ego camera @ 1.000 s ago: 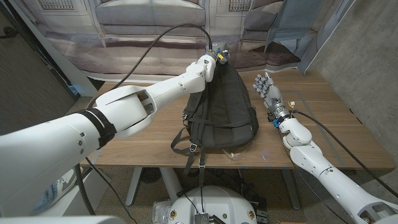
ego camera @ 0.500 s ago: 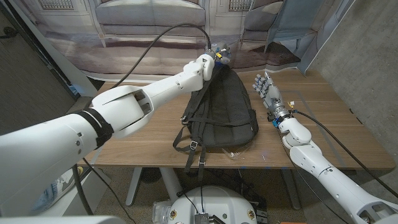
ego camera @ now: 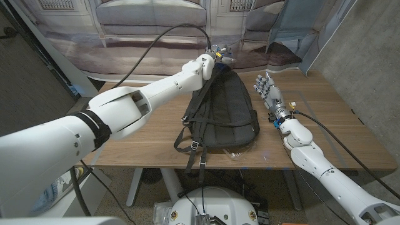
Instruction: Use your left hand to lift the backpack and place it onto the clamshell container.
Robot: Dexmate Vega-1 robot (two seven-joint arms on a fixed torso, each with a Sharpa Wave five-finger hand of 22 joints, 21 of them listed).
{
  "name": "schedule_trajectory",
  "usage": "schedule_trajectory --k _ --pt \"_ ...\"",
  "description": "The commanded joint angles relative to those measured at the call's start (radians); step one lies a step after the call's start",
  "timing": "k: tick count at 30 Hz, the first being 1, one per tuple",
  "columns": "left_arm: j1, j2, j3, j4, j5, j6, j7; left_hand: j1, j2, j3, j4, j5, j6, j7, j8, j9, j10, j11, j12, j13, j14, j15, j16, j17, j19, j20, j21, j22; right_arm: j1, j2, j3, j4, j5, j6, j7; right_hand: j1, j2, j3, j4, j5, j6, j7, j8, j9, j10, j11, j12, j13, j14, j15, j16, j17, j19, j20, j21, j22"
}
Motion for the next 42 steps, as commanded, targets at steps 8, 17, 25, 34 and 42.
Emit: schedule_trajectory --k 8,17,25,34,42 --pt "0.028 0.055 -0.033 -0.085 -0.011 -0.029 -0.050 -0.063 -0.011 -0.036 -0.007 0.029 -0.130 0.009 -0.091 -0.002 -0.089 0.014 -0.006 -0.042 -0.084 -0.001 -0.001 -0.042 -0.033 0.013 -0.040 0.003 -0.007 -0.005 -0.003 -0.012 -0.006 0.001 -0.001 0.008 0.004 -0.003 -0.005 0.000 0.003 -0.001 -0.001 0.005 0.004 -0.001 -0.004 0.006 0.006 0.002 0.002 0.001 0.005 -0.002 0.002 0.004" --pt "0.037 0.072 -0.043 -0.116 -0.006 -0.029 -0.075 -0.098 -0.015 -0.061 -0.012 0.049 -0.156 0.011 -0.130 -0.001 -0.174 0.028 -0.010 -0.091 -0.195 0.004 -0.009 -0.092 -0.084 0.026 -0.084 0.003 -0.013 -0.010 -0.002 -0.032 -0.007 -0.010 -0.013 0.008 0.004 -0.004 -0.005 0.000 0.004 -0.001 -0.001 0.005 0.005 0.000 -0.004 0.006 0.006 0.001 0.002 0.001 0.005 -0.001 0.002 0.004" --pt "0.047 0.089 -0.055 -0.148 -0.008 -0.032 -0.099 -0.126 -0.022 -0.081 -0.010 0.060 -0.175 0.014 -0.152 0.000 -0.207 0.040 -0.007 -0.120 -0.237 0.014 -0.007 -0.122 -0.107 0.028 -0.107 0.003 -0.016 -0.015 -0.001 -0.038 -0.010 -0.011 -0.014 0.008 0.005 -0.004 -0.005 0.000 0.004 -0.002 -0.001 0.005 0.005 0.001 -0.004 0.006 0.007 0.002 0.002 0.001 0.005 -0.002 0.002 0.004" --pt "0.052 0.101 -0.067 -0.175 -0.007 -0.024 -0.122 -0.151 -0.028 -0.098 -0.006 0.067 -0.176 0.015 -0.160 0.001 -0.225 0.047 -0.007 -0.137 -0.256 0.016 -0.005 -0.139 -0.121 0.030 -0.120 0.003 -0.019 -0.016 0.000 -0.047 -0.011 -0.014 -0.020 0.009 0.005 -0.005 -0.006 0.000 0.004 -0.002 -0.001 0.005 0.007 0.001 -0.003 0.006 0.007 0.002 0.003 0.001 0.005 -0.001 0.002 0.004" --pt "0.066 0.136 -0.085 -0.213 -0.015 -0.071 -0.132 -0.169 -0.029 -0.110 -0.006 0.075 -0.172 0.015 -0.167 0.001 -0.242 0.019 -0.005 -0.154 -0.275 0.022 -0.004 -0.157 -0.140 0.030 -0.136 0.003 -0.024 -0.018 -0.001 -0.056 -0.017 -0.015 -0.028 0.009 0.006 -0.005 -0.007 0.000 0.004 -0.001 -0.001 0.005 0.012 0.006 -0.002 0.006 0.012 0.002 0.004 0.001 0.008 -0.004 0.003 0.004"
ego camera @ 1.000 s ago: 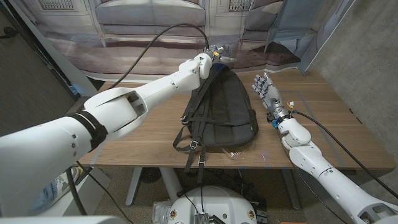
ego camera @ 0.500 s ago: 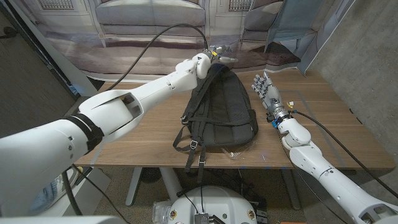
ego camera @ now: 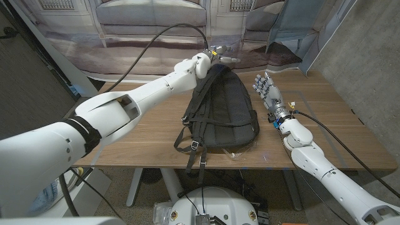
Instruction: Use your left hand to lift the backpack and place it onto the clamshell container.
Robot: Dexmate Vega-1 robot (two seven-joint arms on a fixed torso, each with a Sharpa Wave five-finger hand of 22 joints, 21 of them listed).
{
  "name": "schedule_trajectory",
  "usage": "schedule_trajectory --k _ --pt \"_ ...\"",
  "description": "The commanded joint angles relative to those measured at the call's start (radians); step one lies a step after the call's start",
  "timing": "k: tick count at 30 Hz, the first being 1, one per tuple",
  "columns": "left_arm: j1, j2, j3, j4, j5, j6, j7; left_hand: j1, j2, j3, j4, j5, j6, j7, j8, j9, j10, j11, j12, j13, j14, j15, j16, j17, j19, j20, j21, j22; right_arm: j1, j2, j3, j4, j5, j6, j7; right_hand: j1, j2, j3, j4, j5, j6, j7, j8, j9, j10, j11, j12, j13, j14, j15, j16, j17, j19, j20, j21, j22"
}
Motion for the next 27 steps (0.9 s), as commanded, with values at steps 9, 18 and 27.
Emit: schedule_trajectory --k 9,18,27 --pt "0.036 0.077 -0.061 -0.116 -0.017 -0.058 -0.041 -0.018 0.004 -0.011 -0.004 0.014 0.017 0.000 -0.001 0.004 -0.003 -0.006 0.007 -0.012 -0.011 -0.001 0.009 -0.013 -0.025 0.000 -0.016 0.003 -0.005 -0.002 -0.005 -0.025 -0.017 -0.010 -0.022 0.009 0.006 -0.001 -0.002 0.000 0.004 0.000 -0.001 0.005 0.012 0.006 -0.002 0.006 0.012 0.006 0.004 0.001 0.008 -0.003 0.003 0.004" --pt "0.064 0.120 -0.090 -0.205 0.002 -0.046 -0.054 -0.024 0.007 -0.015 -0.005 0.020 0.024 0.000 -0.003 0.004 0.001 -0.007 0.011 -0.022 -0.008 -0.004 0.013 -0.023 -0.025 -0.003 -0.022 0.003 -0.010 -0.002 -0.010 -0.044 -0.031 -0.014 -0.039 0.009 0.006 -0.001 -0.002 0.000 0.004 0.000 -0.001 0.005 0.012 0.006 -0.002 0.005 0.012 0.005 0.004 0.001 0.008 -0.002 0.003 0.004" --pt "0.080 0.139 -0.109 -0.248 0.013 -0.040 -0.070 -0.029 0.009 -0.019 -0.006 0.025 0.033 0.000 -0.003 0.004 0.004 -0.007 0.013 -0.031 -0.003 -0.001 0.016 -0.032 -0.024 -0.002 -0.026 0.003 -0.014 0.003 -0.016 -0.056 -0.041 -0.016 -0.053 0.009 0.007 -0.002 -0.003 0.000 0.004 -0.001 -0.001 0.005 0.013 0.005 -0.002 0.005 0.012 0.005 0.003 0.001 0.009 -0.003 0.003 0.004"
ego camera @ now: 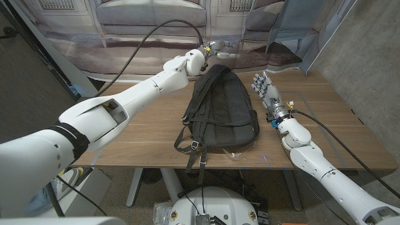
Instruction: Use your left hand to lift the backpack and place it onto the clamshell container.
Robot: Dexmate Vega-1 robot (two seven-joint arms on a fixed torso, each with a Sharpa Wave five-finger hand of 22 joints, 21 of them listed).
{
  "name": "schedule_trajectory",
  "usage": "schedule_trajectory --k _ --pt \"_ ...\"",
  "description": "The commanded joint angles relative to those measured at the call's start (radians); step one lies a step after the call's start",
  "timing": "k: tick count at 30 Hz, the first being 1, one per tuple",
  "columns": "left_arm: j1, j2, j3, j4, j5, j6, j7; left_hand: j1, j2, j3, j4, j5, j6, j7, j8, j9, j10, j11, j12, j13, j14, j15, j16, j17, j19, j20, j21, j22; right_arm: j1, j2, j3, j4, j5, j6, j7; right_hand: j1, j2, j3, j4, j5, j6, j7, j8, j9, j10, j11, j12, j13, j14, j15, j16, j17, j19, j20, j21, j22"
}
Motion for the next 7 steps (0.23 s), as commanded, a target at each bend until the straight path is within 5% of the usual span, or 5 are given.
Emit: schedule_trajectory --k 1,7 --pt "0.027 0.035 -0.030 -0.074 0.020 0.008 -0.018 -0.012 0.000 -0.004 0.001 0.007 0.013 0.003 0.000 0.004 0.003 -0.006 0.005 -0.003 0.004 -0.002 0.004 -0.001 -0.007 0.001 -0.004 0.003 -0.004 0.006 -0.009 -0.016 -0.016 -0.002 -0.018 0.009 0.007 -0.002 -0.003 0.000 0.004 -0.001 -0.001 0.005 0.007 -0.001 -0.002 0.005 0.006 -0.001 0.003 0.003 0.009 -0.003 0.003 0.004" --pt "0.037 0.044 -0.045 -0.075 0.012 -0.004 -0.021 -0.014 0.002 -0.006 0.001 0.010 0.016 0.002 0.000 0.004 0.004 -0.007 0.006 -0.008 0.006 -0.002 0.006 -0.006 -0.008 0.001 -0.007 0.003 -0.004 0.011 -0.015 -0.017 -0.022 -0.001 -0.023 0.009 0.007 -0.002 -0.003 0.000 0.003 -0.001 -0.001 0.005 0.007 -0.001 -0.003 0.005 0.007 -0.001 0.004 0.003 0.009 -0.003 0.003 0.004"
